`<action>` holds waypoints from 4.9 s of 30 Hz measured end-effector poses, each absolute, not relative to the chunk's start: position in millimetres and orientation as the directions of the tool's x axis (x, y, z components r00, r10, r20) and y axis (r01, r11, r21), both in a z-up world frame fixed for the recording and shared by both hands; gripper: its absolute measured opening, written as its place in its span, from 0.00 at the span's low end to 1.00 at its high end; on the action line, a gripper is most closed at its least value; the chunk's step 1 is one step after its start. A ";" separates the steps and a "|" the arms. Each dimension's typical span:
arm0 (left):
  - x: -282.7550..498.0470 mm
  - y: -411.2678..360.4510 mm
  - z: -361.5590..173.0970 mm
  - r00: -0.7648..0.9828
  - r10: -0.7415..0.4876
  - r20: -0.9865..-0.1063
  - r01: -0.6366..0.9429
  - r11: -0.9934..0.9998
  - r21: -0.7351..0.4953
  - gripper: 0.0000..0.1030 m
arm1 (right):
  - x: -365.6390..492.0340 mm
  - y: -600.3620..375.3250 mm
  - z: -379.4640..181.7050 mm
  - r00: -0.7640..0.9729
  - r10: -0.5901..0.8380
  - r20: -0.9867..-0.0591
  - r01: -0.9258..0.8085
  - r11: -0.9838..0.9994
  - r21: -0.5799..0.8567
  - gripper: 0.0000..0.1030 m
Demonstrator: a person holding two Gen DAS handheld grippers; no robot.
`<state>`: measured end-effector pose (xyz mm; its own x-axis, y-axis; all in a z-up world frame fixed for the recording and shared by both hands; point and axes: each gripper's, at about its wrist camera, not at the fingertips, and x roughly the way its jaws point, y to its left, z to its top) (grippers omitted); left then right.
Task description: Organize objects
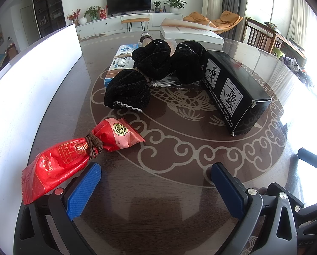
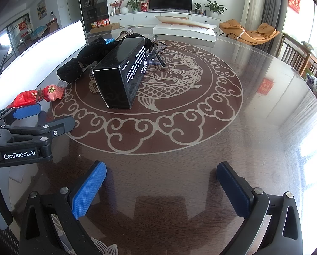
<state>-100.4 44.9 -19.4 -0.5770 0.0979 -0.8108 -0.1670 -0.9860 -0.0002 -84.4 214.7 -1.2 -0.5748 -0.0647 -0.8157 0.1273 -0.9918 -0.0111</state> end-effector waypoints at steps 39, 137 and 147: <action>-100.4 45.2 -19.0 -0.577 0.098 -0.811 -0.167 -0.986 0.000 1.00 | -83.8 214.7 -1.1 -0.576 -0.065 -0.815 0.127 -0.992 -0.011 1.00; -110.5 31.0 9.1 -0.418 0.147 -0.896 -0.561 -0.818 0.127 1.00 | -138.1 276.8 41.7 -0.402 -0.250 -0.881 0.046 -0.966 0.253 0.92; -138.6 16.6 27.9 -0.571 0.078 -0.817 -0.447 -0.865 0.230 1.00 | -156.2 266.7 23.3 -0.331 -0.266 -0.906 0.006 -0.960 0.279 0.92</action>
